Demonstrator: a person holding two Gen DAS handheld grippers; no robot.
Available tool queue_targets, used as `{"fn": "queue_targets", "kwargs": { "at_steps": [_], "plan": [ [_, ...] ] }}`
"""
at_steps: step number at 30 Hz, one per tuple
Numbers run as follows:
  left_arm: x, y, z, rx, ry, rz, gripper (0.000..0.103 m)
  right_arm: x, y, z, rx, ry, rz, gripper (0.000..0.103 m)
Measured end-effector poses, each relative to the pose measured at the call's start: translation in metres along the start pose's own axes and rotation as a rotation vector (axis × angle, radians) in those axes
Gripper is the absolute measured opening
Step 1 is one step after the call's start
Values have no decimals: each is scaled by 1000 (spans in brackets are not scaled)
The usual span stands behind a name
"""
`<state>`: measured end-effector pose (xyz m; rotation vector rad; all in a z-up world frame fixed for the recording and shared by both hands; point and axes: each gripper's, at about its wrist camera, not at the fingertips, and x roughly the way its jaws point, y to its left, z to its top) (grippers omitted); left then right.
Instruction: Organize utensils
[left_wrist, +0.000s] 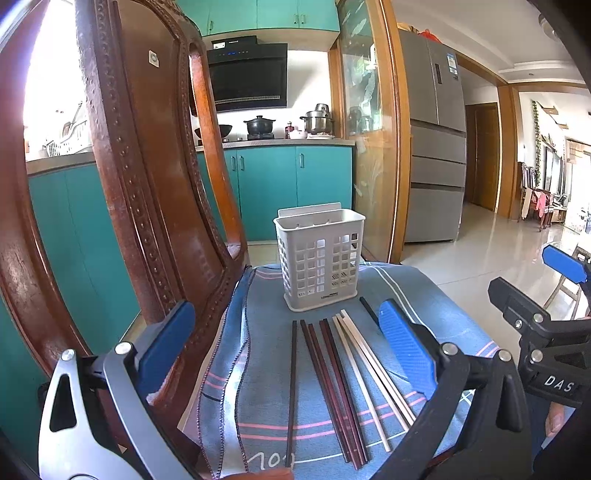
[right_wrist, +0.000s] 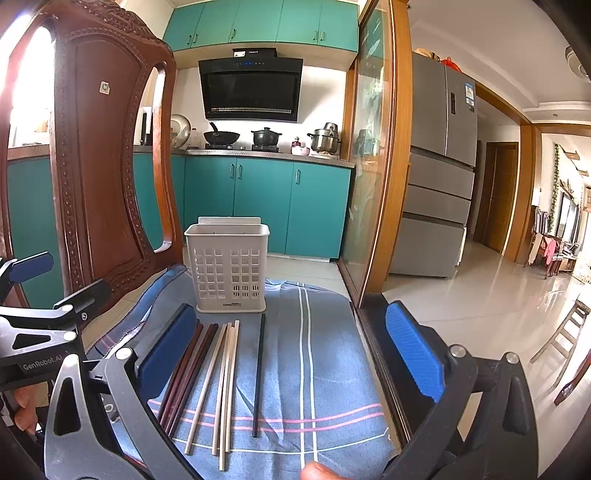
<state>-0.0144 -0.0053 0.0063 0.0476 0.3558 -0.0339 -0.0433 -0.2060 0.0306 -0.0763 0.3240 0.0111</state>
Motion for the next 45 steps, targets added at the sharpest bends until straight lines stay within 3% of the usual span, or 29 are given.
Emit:
{"fn": "queue_targets", "kwargs": {
  "at_steps": [45],
  "plan": [
    [-3, -4, 1, 10, -2, 2, 99, 4, -8, -2, 30, 15, -18, 100]
  ]
}}
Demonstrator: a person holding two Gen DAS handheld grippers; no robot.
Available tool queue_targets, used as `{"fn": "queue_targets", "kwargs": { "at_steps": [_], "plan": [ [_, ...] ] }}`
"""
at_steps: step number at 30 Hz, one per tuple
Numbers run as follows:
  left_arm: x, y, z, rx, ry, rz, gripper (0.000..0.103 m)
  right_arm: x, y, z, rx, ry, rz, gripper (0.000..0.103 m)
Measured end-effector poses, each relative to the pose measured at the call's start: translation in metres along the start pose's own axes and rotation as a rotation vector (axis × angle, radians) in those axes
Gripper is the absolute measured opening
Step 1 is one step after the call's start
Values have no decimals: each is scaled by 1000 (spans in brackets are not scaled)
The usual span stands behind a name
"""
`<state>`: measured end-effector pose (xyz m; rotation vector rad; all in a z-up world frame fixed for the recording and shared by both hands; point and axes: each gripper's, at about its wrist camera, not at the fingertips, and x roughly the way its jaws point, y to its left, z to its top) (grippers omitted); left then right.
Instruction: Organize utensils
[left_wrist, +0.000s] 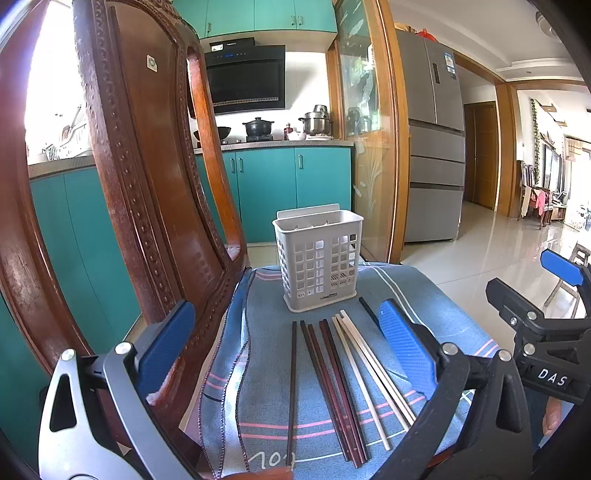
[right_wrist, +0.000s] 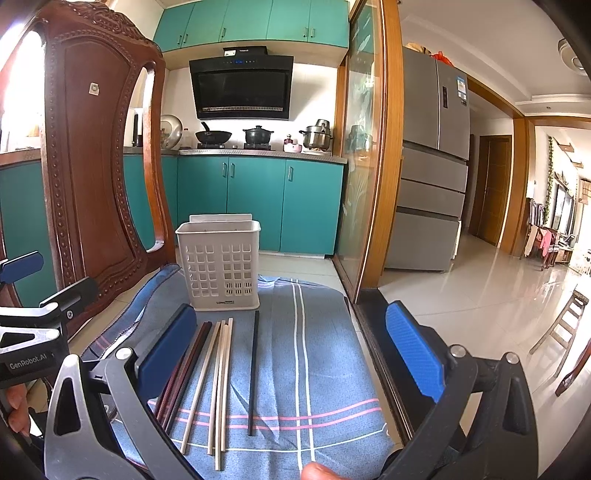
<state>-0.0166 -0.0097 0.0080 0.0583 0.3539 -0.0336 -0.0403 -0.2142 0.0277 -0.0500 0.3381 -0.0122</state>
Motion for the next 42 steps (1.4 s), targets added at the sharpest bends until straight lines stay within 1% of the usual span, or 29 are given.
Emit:
{"fn": "queue_targets", "kwargs": {
  "at_steps": [20, 27, 34, 38, 42],
  "plan": [
    [-4, -1, 4, -1, -18, -26, 99, -8, 0, 3, -18, -5, -15, 100],
    [-5, 8, 7, -42, -25, -41, 99, -14, 8, 10, -64, -14, -27, 100],
    [6, 7, 5, -55, 0, -41, 99, -14, 12, 11, -99, -22, -14, 100],
    [13, 4, 4, -50, 20, -41, 99, -4, 8, 7, -86, 7, 6, 100],
    [23, -4, 1, -33, 49, -32, 99, 22, -1, 0, -48, 102, 26, 100]
  ]
}}
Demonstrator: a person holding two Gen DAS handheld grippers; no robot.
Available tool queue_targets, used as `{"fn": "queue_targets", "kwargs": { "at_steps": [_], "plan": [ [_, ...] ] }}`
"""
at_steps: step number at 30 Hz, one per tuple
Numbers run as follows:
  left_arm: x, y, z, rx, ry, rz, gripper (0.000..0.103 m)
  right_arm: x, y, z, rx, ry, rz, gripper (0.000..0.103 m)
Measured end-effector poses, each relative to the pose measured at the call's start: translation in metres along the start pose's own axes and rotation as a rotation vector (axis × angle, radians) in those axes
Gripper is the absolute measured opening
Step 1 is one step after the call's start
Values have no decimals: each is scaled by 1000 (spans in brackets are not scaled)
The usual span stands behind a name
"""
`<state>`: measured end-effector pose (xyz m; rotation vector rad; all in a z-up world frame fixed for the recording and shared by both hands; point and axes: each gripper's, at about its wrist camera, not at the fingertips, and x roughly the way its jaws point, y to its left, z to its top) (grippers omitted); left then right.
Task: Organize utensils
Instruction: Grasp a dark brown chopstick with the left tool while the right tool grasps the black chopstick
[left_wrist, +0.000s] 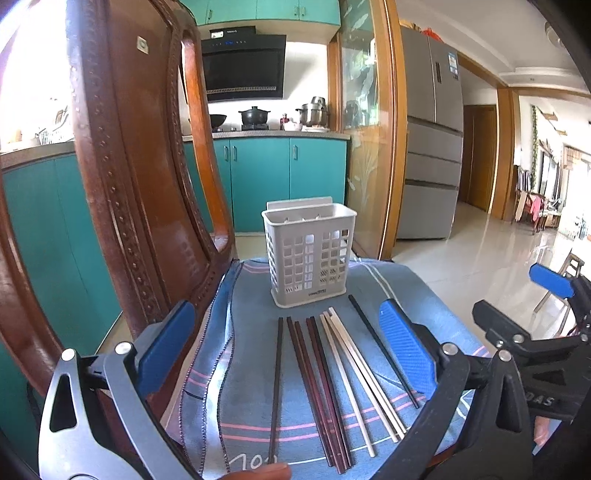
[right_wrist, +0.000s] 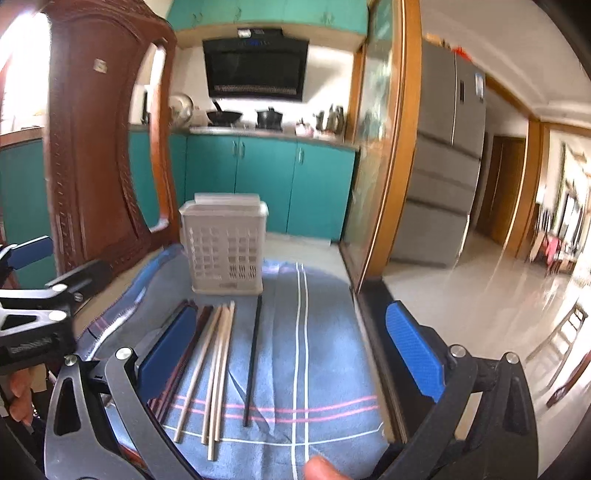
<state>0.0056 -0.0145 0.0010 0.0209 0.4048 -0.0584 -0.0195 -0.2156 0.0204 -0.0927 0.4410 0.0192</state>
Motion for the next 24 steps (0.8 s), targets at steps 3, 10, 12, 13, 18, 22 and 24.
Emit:
{"fn": "queue_targets", "kwargs": {
  "at_steps": [3, 10, 12, 13, 18, 22, 24],
  "plan": [
    [9, -5, -4, 10, 34, 11, 99, 21, -5, -4, 6, 60, -7, 100],
    [57, -6, -20, 11, 189, 54, 99, 99, -10, -8, 8, 269, 67, 69],
    [72, 0, -26, -21, 240, 53, 99, 132, -10, -5, 28, 349, 122, 50],
    [78, 4, -28, -38, 260, 45, 98, 154, -10, -2, 49, 399, 170, 38],
    [123, 24, -29, -156, 437, -28, 63, 216, 24, 20, -61, 532, 279, 35],
    [166, 22, -16, -122, 554, -46, 45, 251, 37, 26, -132, 594, 256, 35],
    [193, 14, -14, -25, 601, 4, 40, 259, 36, 25, -137, 597, 249, 35]
  ]
}}
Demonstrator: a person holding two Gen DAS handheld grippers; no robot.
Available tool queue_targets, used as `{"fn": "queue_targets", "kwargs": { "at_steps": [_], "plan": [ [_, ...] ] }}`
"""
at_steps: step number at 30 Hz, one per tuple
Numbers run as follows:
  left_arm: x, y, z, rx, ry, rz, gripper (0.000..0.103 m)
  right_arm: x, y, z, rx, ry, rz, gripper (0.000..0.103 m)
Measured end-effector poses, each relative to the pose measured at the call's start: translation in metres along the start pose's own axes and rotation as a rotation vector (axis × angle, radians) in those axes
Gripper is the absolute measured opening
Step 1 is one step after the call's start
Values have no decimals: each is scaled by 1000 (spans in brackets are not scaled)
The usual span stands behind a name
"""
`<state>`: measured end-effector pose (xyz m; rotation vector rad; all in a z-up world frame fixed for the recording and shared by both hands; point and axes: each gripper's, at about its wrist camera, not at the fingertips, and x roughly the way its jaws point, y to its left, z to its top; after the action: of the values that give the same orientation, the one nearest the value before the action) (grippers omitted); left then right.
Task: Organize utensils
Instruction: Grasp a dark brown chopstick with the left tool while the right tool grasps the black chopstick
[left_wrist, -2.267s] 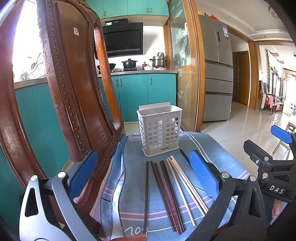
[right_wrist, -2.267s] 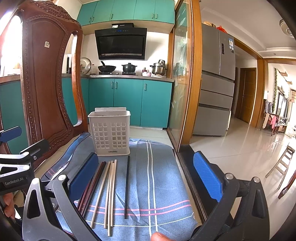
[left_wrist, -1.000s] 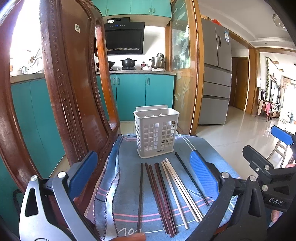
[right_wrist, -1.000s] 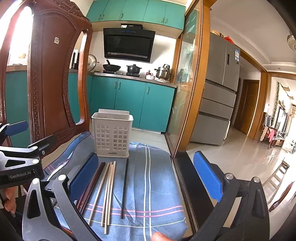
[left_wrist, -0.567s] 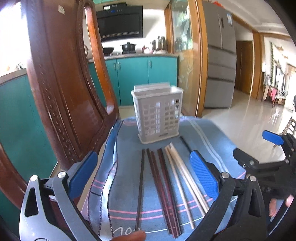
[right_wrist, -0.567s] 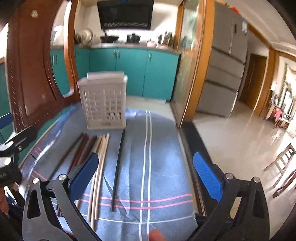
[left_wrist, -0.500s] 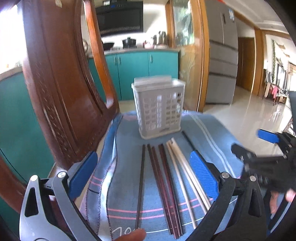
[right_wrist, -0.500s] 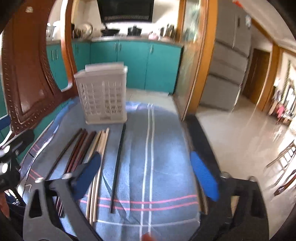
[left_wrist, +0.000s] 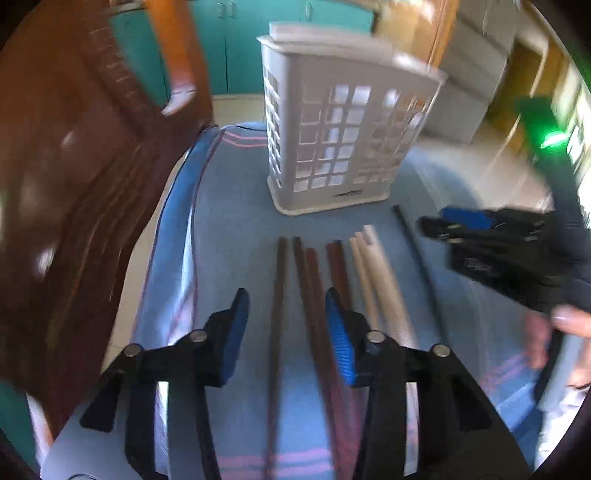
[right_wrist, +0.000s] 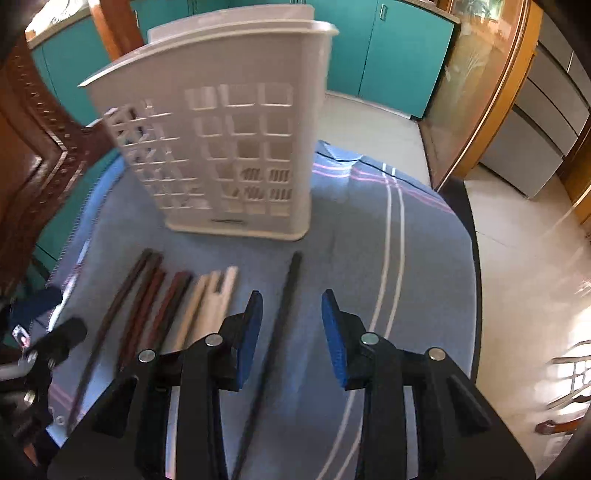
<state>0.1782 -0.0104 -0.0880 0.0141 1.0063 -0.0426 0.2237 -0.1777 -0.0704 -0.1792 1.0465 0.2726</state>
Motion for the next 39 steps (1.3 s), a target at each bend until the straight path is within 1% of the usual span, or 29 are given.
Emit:
{"fn": "queue_targets", "kwargs": {
  "at_steps": [2, 4, 5, 6, 7, 12, 14, 15, 16, 17, 19, 20, 24, 26, 27, 30, 33, 34, 35, 36, 37, 38, 39],
  "plan": [
    [17, -2, 9, 30, 30, 39, 37, 5, -9, -4, 37, -5, 43, 35],
    [35, 1, 9, 25, 65, 30, 34, 15, -16, -10, 57, 23, 75, 35],
    [41, 4, 6, 15, 80, 27, 33, 21, -17, -12, 60, 55, 84, 35],
    [48, 6, 4, 7, 95, 27, 33, 22, -18, -12, 64, 72, 108, 35],
    [52, 8, 1, -2, 94, 22, 33, 22, -17, -12, 64, 74, 123, 35],
    [53, 6, -4, 6, 84, 36, 33, 26, 3, -14, 33, 69, 111, 36],
    [50, 1, -6, 22, 78, 59, 33, 24, 16, -15, -6, 57, 54, 36],
    [44, -3, -1, 26, 80, 67, 33, 25, 20, -15, -18, 53, 34, 36],
    [42, -8, -1, 31, 77, 84, 37, 24, 23, -16, -19, 48, 19, 35],
    [43, -12, -3, 34, 72, 99, 45, 23, 26, -17, -14, 47, 10, 35],
    [41, -16, -4, 51, 60, 129, 54, 19, 32, -22, -17, 41, 6, 31],
    [39, -17, -4, 53, 58, 132, 56, 18, 33, -23, -20, 36, 1, 31],
    [39, -20, -3, 60, 51, 143, 59, 8, 47, -36, -32, 16, -14, 31],
    [38, -21, -3, 67, 48, 164, 65, 6, 50, -42, -37, 11, -16, 31],
    [39, -16, -2, 64, 48, 164, 66, 3, 52, -45, -36, 8, -15, 31],
    [41, -11, 1, 49, 49, 142, 68, 6, 49, -42, -36, 8, -14, 31],
    [45, -9, 5, 36, 50, 128, 67, 0, 51, -48, -38, 7, -15, 31],
    [43, -8, 4, 31, 50, 118, 62, 1, 49, -46, -39, 8, -15, 31],
    [41, -8, 3, 24, 51, 93, 50, 1, 47, -46, -40, 8, -13, 31],
    [39, -9, 3, 22, 54, 61, 44, 8, 37, -38, -37, 10, -2, 27],
    [39, -13, 2, 26, 53, 45, 33, 9, 34, -36, -29, 14, 30, 23],
    [38, -16, 2, 32, 52, 31, 23, 11, 32, -34, -25, 16, 50, 14],
    [36, -18, 1, 38, 50, 19, 18, 11, 30, -33, -19, 18, 63, 9]
  ]
}}
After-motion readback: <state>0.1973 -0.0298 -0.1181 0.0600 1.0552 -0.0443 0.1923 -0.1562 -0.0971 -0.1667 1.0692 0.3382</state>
